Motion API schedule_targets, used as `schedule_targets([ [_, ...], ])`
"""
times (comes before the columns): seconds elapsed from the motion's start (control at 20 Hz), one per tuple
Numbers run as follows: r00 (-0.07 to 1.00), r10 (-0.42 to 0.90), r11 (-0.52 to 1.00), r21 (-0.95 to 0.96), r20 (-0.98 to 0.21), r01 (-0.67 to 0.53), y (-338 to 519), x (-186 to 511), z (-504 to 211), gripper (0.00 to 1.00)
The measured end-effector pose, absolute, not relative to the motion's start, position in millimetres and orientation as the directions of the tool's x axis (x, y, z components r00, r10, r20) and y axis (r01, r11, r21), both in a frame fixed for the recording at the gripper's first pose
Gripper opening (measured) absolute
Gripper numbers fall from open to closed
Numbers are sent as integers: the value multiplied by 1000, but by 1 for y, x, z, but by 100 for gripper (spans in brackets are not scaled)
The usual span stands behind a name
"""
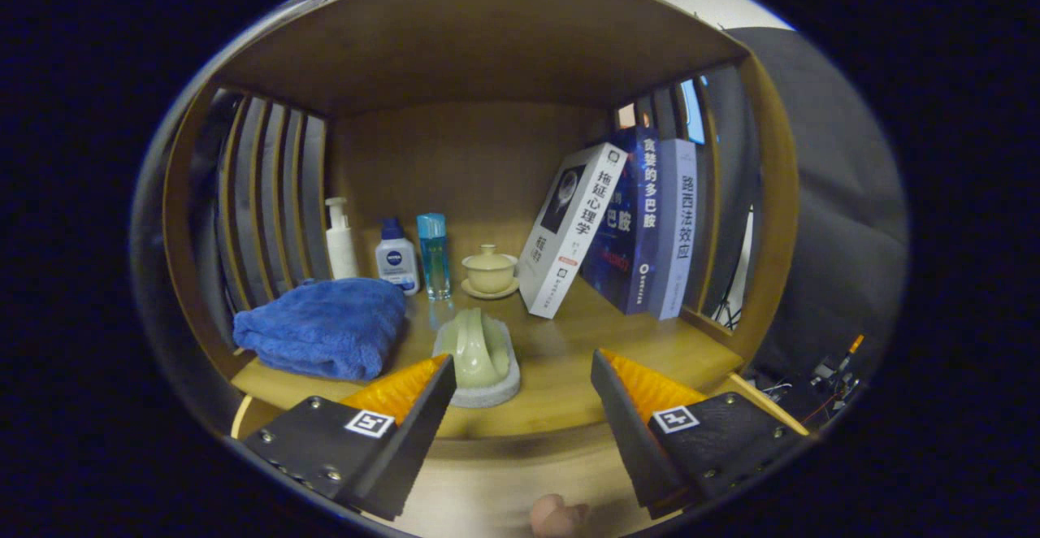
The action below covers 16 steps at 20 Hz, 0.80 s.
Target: Pull open the drawer, take out the items inside it, and place them on the countertop above the cabinet.
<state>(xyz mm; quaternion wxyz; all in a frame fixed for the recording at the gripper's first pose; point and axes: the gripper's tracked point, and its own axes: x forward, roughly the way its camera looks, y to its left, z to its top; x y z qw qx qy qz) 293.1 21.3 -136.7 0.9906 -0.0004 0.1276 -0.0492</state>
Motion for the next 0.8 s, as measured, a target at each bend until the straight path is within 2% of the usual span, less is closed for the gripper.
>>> schedule_targets([
  [0.25,980,-33,997,56,-195,45,28,222,-111,100],
  [0.45,988,-43,994,90,-146,56,19,173,-88,100],
  [0.8,991,-59,997,52,-116,65,23,91,-112,100],
])
